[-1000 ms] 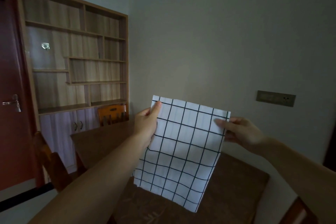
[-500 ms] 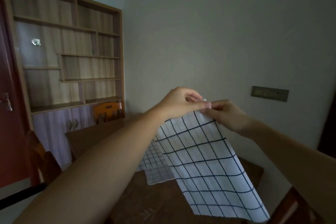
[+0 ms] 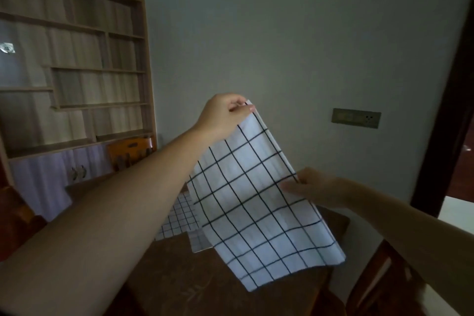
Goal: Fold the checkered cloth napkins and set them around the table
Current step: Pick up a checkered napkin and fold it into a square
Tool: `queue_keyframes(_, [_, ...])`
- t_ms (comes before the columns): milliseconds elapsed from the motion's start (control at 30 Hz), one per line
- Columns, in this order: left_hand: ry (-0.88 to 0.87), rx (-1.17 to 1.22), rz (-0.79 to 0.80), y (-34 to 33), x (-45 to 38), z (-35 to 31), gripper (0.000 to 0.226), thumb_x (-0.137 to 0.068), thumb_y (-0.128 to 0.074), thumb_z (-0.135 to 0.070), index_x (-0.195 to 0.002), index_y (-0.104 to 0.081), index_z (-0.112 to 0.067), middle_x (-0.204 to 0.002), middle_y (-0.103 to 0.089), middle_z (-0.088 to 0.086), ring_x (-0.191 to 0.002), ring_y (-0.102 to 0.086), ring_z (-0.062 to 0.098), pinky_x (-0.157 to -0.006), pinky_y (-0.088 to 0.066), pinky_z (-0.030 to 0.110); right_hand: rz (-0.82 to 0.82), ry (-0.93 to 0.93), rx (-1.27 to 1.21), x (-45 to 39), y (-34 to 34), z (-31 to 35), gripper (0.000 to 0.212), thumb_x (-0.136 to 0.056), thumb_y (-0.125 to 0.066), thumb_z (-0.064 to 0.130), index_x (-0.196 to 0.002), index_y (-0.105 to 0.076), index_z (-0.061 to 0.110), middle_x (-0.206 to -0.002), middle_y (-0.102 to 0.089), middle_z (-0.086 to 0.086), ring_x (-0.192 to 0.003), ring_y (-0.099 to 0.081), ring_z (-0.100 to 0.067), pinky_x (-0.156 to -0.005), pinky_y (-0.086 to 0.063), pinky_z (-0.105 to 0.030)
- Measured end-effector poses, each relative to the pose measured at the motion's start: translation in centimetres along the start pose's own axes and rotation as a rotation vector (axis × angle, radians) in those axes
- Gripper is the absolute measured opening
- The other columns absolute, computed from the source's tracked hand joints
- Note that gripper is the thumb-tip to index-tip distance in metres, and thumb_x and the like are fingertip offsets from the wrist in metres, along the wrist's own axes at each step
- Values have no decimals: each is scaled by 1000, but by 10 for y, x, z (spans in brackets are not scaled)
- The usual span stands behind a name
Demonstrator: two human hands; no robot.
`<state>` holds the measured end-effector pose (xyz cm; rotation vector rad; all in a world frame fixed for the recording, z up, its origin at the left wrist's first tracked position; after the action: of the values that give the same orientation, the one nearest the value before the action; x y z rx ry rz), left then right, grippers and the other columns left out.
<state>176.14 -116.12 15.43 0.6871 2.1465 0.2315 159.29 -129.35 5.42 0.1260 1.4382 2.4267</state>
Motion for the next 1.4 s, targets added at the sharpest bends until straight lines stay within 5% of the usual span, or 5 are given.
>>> queue_keyframes(400, [-62,6,-87,5,-5,4,11,-90,-66,-24,-88,-66,-13,-59,-56,-11,-48,-46,-4,-54,-35,9,0,43,-8,-8,-2,15,46,-97,-43,50,-66,-52,17,-57,-41,5,-49,-42,-6,-56,-37,-28])
queue_keyframes(567, [-35,40,-197,25,-4,9,5,-91,-65,-23,-94,-66,-19,-89,-67,-1,-77,-60,7,-66,-44,13,320,-198,380,2,-36,-26,62,-94,-39,59,-126,-55,9,-127,-60,-8,-111,-58,-23,-100,-43,-35])
queue_keyframes(933, [-24,13,-128,4,3,27,21,-91,-61,-34,-76,-64,-19,-62,-56,-6,-60,-51,13,-61,-38,26,-46,63,-407,-21,4,51,40,-93,-59,22,-55,-49,18,-52,-39,4,-48,-40,-8,-52,-38,-20])
queue_keyframes(1267, [840,210,206,-41,78,92,70,-85,-35,-72,-95,-73,-15,-77,-65,-1,-68,-63,16,-78,-46,32,-526,-212,-829,-13,38,26,18,-90,-60,27,-81,-62,11,-72,-58,-3,-63,-54,-16,-53,-45,-21])
queue_keyframes(1400, [1028,542,350,-57,103,86,93,-79,-32,-81,-150,-29,-21,-152,-38,12,-132,-44,34,-106,-35,52,-616,-264,-992,-12,43,16,24,-88,-62,26,-86,-63,3,-74,-60,-11,-67,-57,-26,-69,-49,-35])
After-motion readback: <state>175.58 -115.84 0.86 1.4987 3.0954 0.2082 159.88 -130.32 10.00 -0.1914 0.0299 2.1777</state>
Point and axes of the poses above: each hand's wrist, its own x-axis away from the middle knuckle, its own y-axis out of the back of the hand, z = x × y, the point moved 4 cm from there along -x, towards the middle knuckle
